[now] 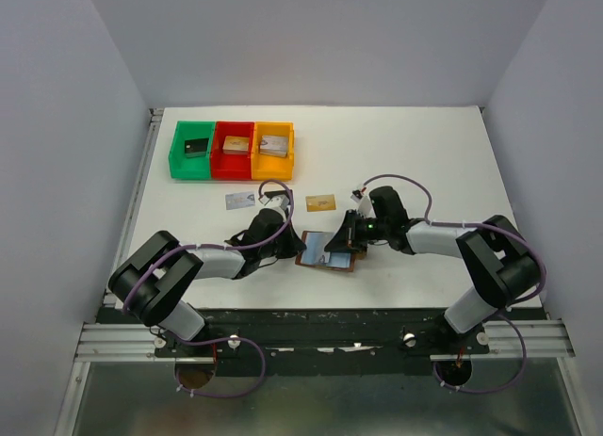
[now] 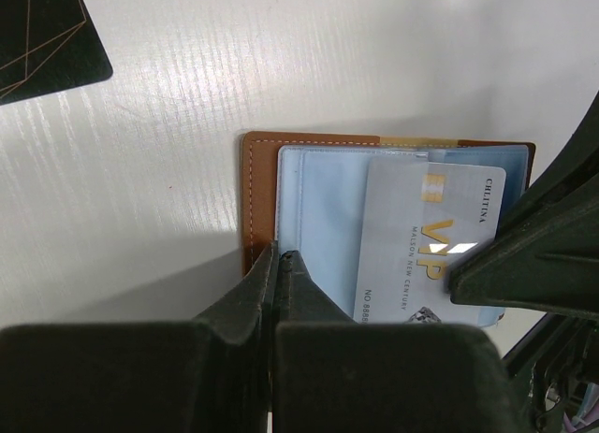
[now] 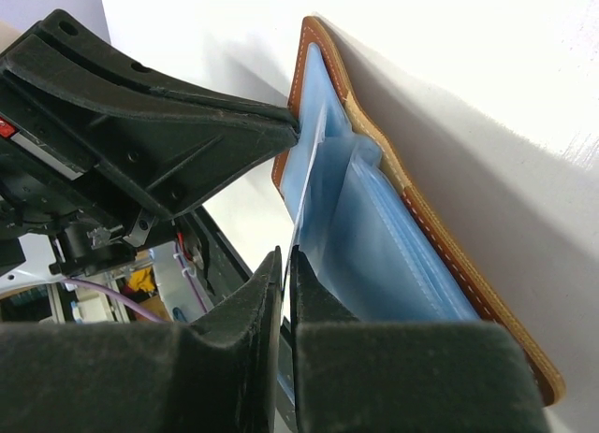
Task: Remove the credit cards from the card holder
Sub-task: Remove the credit card from the card holder.
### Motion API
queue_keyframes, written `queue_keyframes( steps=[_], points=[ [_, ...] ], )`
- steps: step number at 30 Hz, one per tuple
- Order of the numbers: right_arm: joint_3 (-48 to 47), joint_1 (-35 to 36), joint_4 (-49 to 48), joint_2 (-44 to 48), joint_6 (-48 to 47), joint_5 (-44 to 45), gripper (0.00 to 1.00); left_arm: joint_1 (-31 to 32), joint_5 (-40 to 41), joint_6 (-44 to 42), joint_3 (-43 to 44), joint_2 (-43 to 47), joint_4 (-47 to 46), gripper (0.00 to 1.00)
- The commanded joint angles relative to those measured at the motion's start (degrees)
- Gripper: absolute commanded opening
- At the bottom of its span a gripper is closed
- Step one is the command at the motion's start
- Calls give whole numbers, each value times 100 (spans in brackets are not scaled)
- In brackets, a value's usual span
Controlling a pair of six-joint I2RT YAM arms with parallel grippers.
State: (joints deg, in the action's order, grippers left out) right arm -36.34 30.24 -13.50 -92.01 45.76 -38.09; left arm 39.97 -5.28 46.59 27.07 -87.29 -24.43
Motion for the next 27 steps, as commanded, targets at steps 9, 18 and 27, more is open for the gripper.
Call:
queue_keyframes(
  steps=[9, 18, 27],
  points=[
    [74, -62, 198, 209, -137, 126, 5, 3, 185, -18, -246, -140, 606, 0],
    [-5, -80, 716, 429, -199, 319, 0, 2, 211, -9, -307, -78, 579, 0],
    [-338, -150, 1928, 842, -594, 556, 0, 20, 264, -27, -343, 62, 614, 0]
  ],
)
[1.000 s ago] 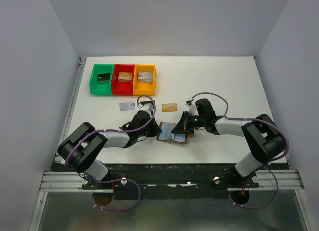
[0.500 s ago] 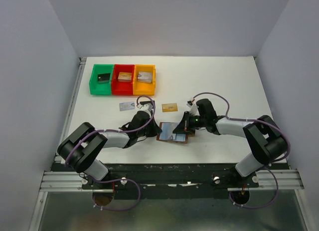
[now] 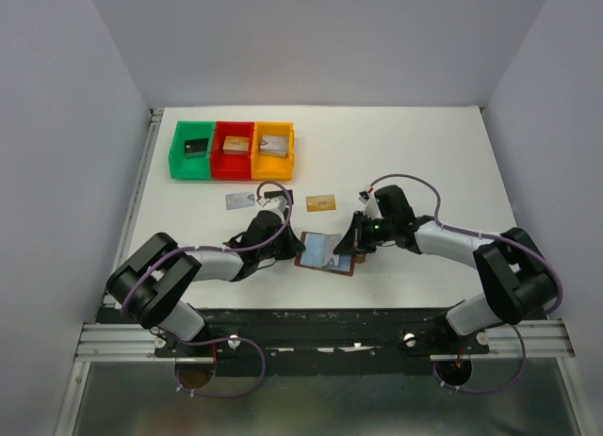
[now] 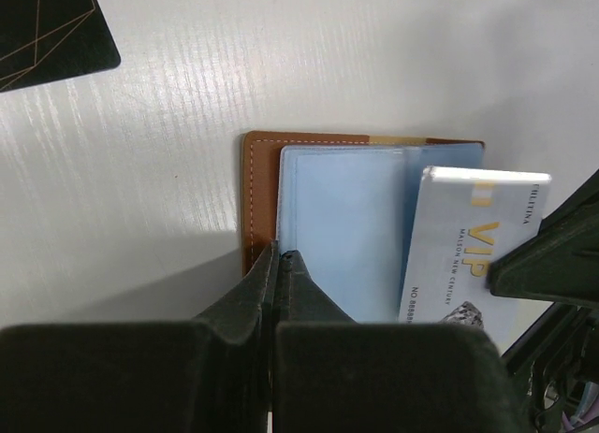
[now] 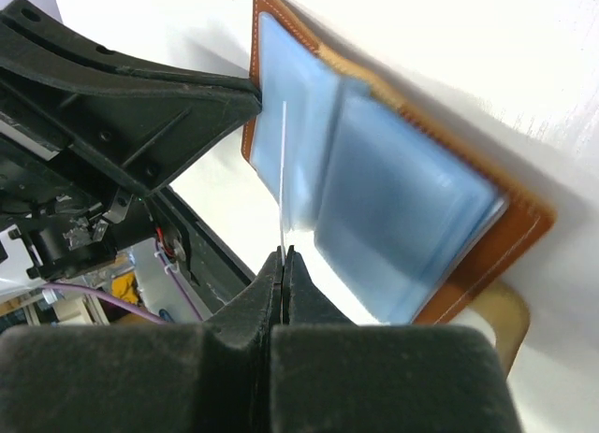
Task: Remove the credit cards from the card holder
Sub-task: Remove the credit card from the card holder.
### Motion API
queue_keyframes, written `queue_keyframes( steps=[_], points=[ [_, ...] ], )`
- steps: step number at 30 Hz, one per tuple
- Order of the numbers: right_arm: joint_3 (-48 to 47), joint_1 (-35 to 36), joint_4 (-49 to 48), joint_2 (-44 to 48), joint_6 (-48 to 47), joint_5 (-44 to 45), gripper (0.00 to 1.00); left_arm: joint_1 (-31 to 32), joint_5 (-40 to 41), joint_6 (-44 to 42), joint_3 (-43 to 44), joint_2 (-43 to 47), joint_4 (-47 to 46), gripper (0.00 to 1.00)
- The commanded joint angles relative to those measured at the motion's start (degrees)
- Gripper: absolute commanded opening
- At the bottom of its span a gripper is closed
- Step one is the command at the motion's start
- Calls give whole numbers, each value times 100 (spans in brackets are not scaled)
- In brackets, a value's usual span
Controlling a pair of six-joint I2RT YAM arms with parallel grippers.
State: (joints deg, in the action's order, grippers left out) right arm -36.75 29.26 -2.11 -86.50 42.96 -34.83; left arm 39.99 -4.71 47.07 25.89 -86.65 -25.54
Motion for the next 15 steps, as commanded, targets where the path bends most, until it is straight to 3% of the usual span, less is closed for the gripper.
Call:
queue_keyframes(
  steps=[1, 6, 7, 10, 14, 15],
  points=[
    [-332, -60, 939, 361, -367, 266, 0, 9, 207, -84, -225, 8, 726, 0],
    [-429, -60, 1397, 757, -578, 424, 0, 9, 260, -102, -233, 201, 647, 0],
    [-447, -60, 1467, 879, -639, 450, 0, 18, 251, -101, -251, 288, 595, 5],
    [-552, -43, 1730, 1196, -929, 564, 0, 27, 129, -189, -155, 526, 585, 44],
    [-894, 27, 2327, 1618, -1657, 732, 0, 44, 40, -172, 222, 1078, 1110, 74],
    [-973, 36, 2494, 1680, -1842, 671, 0, 44, 110, -146, 345, 1263, 1504, 93]
  ],
)
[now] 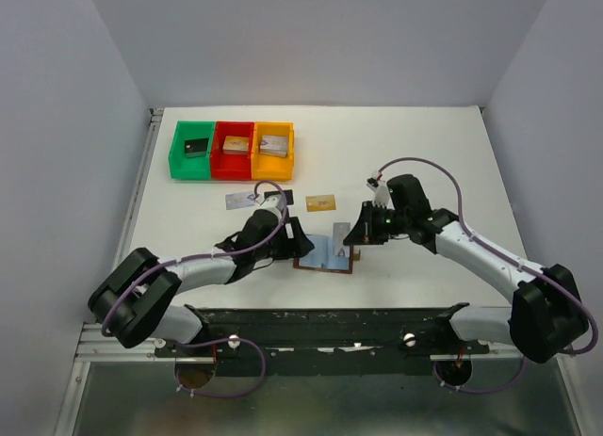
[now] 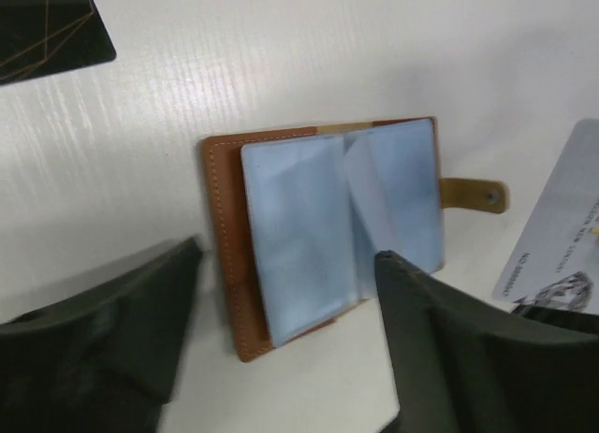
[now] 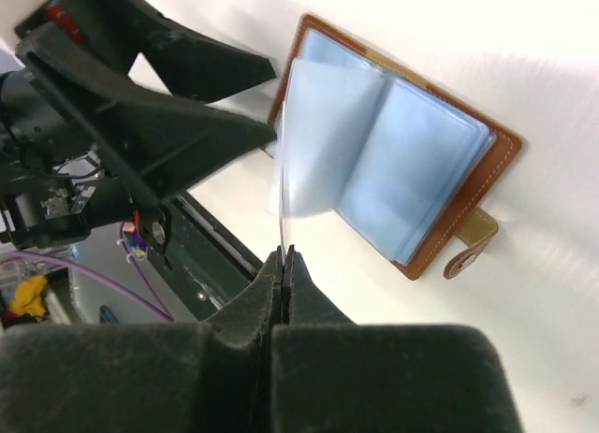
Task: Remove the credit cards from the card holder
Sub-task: Remove the credit card from the card holder, then place the credit card at the center of the board.
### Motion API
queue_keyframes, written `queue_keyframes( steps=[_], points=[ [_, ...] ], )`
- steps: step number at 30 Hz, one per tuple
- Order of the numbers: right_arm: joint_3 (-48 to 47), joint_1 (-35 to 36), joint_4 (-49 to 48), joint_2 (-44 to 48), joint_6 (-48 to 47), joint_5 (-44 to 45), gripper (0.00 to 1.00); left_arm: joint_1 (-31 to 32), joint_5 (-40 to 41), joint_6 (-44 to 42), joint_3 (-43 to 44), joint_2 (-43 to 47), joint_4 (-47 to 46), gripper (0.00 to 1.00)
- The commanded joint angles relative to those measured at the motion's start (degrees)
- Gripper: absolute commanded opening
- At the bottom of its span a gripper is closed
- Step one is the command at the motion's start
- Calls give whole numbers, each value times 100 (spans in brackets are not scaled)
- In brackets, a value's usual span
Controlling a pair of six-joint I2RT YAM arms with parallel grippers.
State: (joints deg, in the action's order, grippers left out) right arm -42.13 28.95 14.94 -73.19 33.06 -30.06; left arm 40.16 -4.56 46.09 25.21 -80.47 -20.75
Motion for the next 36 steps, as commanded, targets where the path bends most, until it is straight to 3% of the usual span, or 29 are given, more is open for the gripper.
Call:
queue_keyframes(
  steps=[1, 4, 7, 9, 12, 15, 17, 22, 25, 30, 33, 36],
  points=[
    [-523, 76, 887, 436, -1010, 20, 0, 18, 165, -47, 545, 925, 1290, 98],
    [-708, 198, 984, 647, -1476, -884, 0, 18, 402, -65, 687, 1969, 1977, 99],
    [-1112, 584, 1378, 736, -2056, -1529, 0, -52, 518, -283, 564, 3139, 2067, 99],
    [-1367, 892, 1660, 692, -2338, -1799, 0, -271, -251, -591, 450, 3860, 1700, 99],
    [-1666, 1156, 1872, 517, -2514, -2388, 0, -763, -2104, -916, 414, 4424, 1084, 99],
    [-1842, 1402, 1978, 446, -2629, -2513, 0, -949, -3592, -1188, 537, 4557, 775, 84],
    [-1913, 1447, 1951, 428, -2612, -2548, 0, -949, -3911, -1321, 634, 4584, 958, 75],
    [-2413, 1719, 2504, 200, -2875, -2452, 0, -949, -4983, -778, 582, 4216, 197, 69],
    [-2616, 1842, 2663, 94, -2937, -2268, 0, -949, -5283, -592, 599, 3978, 28, 61],
    [-2809, 1913, 2804, 24, -2963, -2118, 0, -940, -5380, -662, 643, 3951, 255, 56],
    [-2932, 1948, 2856, -29, -2989, -2056, 0, -931, -5380, -715, 634, 3960, 335, 39],
    [-3011, 1974, 2927, -116, -3024, -1995, 0, -931, -5389, -627, 555, 3986, 212, 39]
  ],
)
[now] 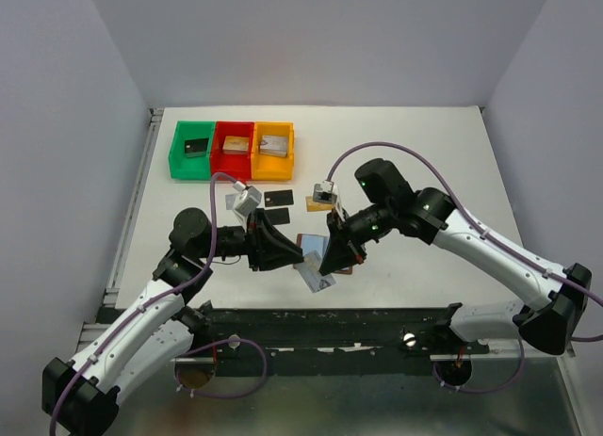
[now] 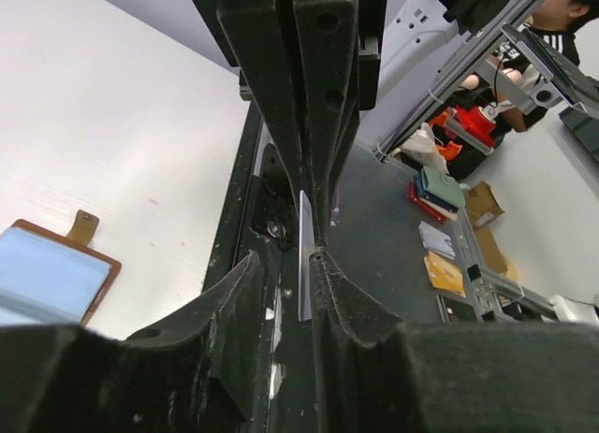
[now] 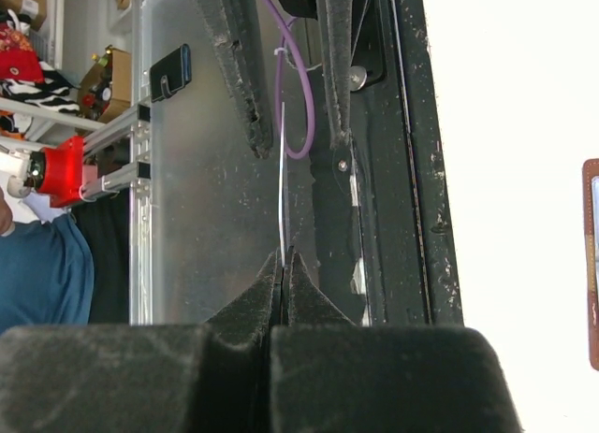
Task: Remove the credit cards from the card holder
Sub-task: Place the credit card at the center of the board.
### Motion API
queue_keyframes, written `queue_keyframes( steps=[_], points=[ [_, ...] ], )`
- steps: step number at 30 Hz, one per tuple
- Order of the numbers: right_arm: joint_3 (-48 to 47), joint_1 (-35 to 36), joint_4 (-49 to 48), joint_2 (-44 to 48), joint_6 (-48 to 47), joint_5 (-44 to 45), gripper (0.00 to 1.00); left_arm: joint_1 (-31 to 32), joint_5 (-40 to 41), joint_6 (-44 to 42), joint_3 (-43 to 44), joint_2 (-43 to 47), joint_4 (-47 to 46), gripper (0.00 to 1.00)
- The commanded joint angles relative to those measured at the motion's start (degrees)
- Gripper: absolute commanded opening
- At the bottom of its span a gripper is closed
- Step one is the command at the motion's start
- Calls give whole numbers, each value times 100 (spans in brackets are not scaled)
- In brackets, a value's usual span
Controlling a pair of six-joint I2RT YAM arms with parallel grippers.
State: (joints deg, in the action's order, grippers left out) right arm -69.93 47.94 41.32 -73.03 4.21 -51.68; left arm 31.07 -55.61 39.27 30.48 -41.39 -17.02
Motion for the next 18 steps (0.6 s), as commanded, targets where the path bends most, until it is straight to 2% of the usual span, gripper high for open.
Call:
queue_keyframes(
  steps=[1, 5, 6, 7, 9, 14, 18],
  points=[
    [-258, 84, 332, -158, -166, 184, 0, -5, -301, 81, 20, 78, -179, 40],
    [-354, 119, 447, -237, -236, 255, 0, 57, -424, 81, 19, 34, -171, 40],
    [-398, 127, 491, -255, -271, 290, 0, 83, -433, 20, 19, 25, -127, 36],
    [-433, 128, 534, -281, -306, 308, 0, 92, -415, -76, 46, 8, -13, 27],
    [-477, 145, 596, -281, -350, 369, 0, 110, -424, -226, 63, 17, 198, 20],
    [-671, 189, 798, -369, -542, 413, 0, 180, -459, -235, 63, -106, 225, 21],
    [-750, 224, 860, -413, -570, 431, 0, 338, -485, -253, 63, -150, 199, 15]
  ],
)
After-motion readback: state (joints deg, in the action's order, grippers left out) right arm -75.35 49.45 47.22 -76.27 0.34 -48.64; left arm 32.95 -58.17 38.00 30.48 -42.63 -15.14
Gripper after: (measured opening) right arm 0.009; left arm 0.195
